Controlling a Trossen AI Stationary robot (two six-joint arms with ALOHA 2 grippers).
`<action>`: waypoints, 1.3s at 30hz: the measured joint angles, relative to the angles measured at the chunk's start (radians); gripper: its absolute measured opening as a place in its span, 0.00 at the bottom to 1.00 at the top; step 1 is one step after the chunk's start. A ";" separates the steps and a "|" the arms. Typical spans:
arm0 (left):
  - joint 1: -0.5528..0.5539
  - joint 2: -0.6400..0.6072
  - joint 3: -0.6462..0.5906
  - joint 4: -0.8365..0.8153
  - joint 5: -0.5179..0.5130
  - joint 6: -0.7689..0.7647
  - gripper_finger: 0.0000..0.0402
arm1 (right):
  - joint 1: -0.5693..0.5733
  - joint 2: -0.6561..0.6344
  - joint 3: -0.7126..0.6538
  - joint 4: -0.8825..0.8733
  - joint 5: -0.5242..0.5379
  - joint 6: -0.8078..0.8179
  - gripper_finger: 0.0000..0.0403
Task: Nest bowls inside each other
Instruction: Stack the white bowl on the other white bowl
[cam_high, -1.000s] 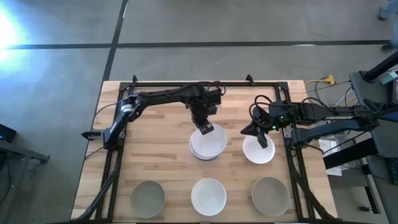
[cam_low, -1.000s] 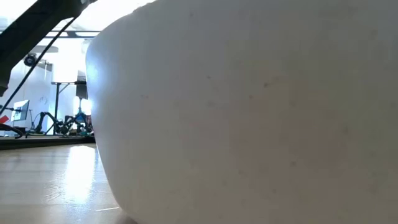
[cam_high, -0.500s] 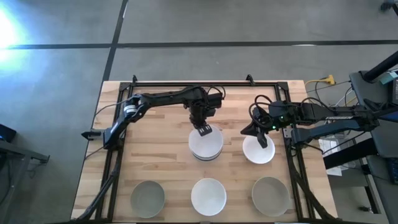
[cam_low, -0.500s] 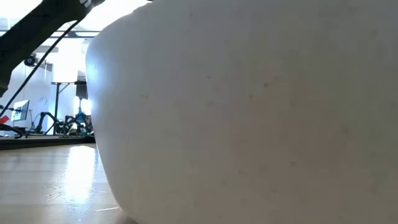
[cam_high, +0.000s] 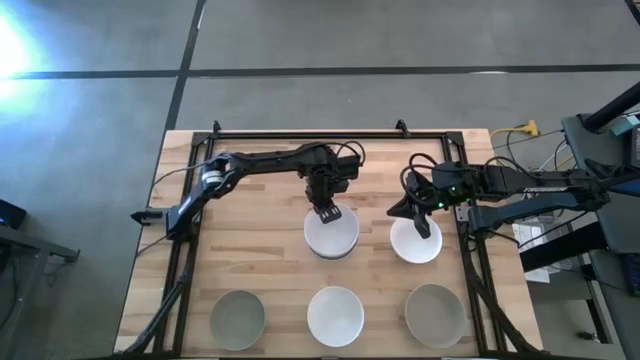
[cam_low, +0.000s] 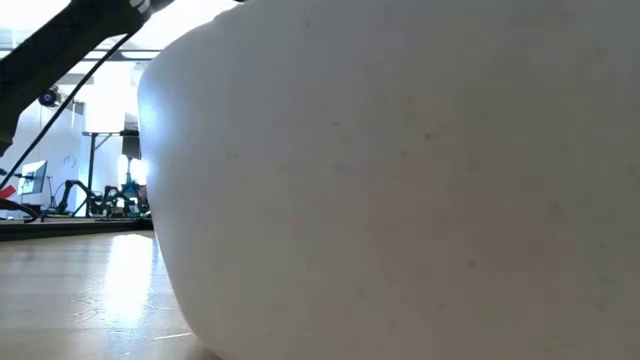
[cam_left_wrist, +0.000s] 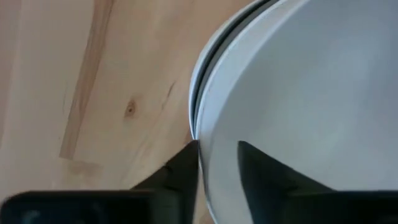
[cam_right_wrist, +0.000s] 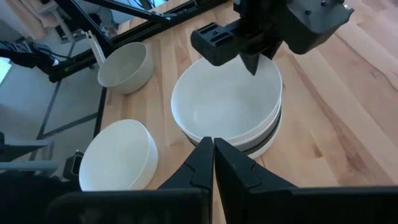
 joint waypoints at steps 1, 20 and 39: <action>0.000 -0.003 0.000 -0.001 0.000 0.000 0.28 | 0.000 0.000 0.000 0.000 0.000 -0.001 0.02; 0.011 -0.077 0.001 0.013 -0.094 -0.005 0.61 | 0.000 0.000 0.000 0.000 0.000 0.001 0.02; 0.024 -0.074 -0.019 0.070 -0.071 0.030 0.06 | 0.000 0.000 0.000 0.000 0.000 0.020 0.02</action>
